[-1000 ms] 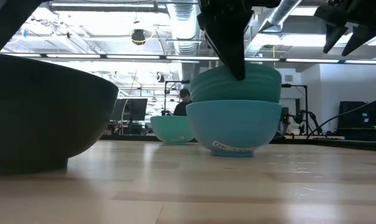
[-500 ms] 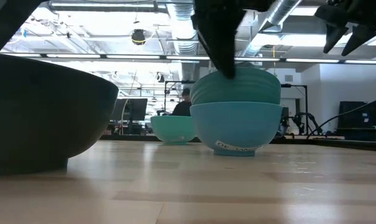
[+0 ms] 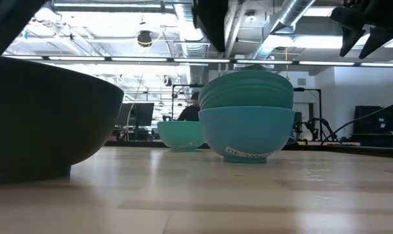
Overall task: Nest bowls inside each other
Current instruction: Stack the light blue bowl on the green bowl
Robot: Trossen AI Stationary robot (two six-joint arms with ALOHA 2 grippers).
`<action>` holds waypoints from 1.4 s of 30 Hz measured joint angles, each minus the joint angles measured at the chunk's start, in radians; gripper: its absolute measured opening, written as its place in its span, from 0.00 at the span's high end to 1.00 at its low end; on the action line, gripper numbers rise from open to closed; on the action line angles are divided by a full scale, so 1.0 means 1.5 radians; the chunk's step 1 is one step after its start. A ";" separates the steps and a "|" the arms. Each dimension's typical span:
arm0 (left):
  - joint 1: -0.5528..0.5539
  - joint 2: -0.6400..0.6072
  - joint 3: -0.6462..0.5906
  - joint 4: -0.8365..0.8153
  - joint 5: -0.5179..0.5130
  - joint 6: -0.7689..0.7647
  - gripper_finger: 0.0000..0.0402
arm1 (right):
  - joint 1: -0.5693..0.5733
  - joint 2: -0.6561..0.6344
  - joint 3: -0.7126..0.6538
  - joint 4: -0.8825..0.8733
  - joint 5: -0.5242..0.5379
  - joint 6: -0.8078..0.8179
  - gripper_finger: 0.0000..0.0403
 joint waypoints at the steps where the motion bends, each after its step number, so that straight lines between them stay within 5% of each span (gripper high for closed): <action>1: 0.011 0.006 0.000 -0.007 -0.017 0.014 0.94 | 0.000 0.000 0.000 0.000 -0.001 0.000 0.24; 5: 0.067 0.023 0.000 -0.055 -0.045 0.052 0.92 | 0.000 0.000 0.000 0.001 -0.004 0.015 0.24; 16: 0.176 0.024 -0.067 0.018 0.067 0.084 0.72 | 0.002 0.001 -0.011 0.007 -0.020 0.059 0.24; 30: 0.176 0.011 -0.238 0.151 0.052 0.075 0.62 | 0.001 -0.001 -0.011 -0.020 -0.009 0.054 0.24; 37: 0.193 -0.065 -0.306 0.234 0.077 0.075 0.60 | 0.001 -0.001 -0.011 -0.032 -0.001 0.053 0.24; 42: 0.213 -0.168 -0.426 0.325 0.113 0.067 0.60 | 0.001 -0.001 -0.011 -0.037 0.005 0.053 0.24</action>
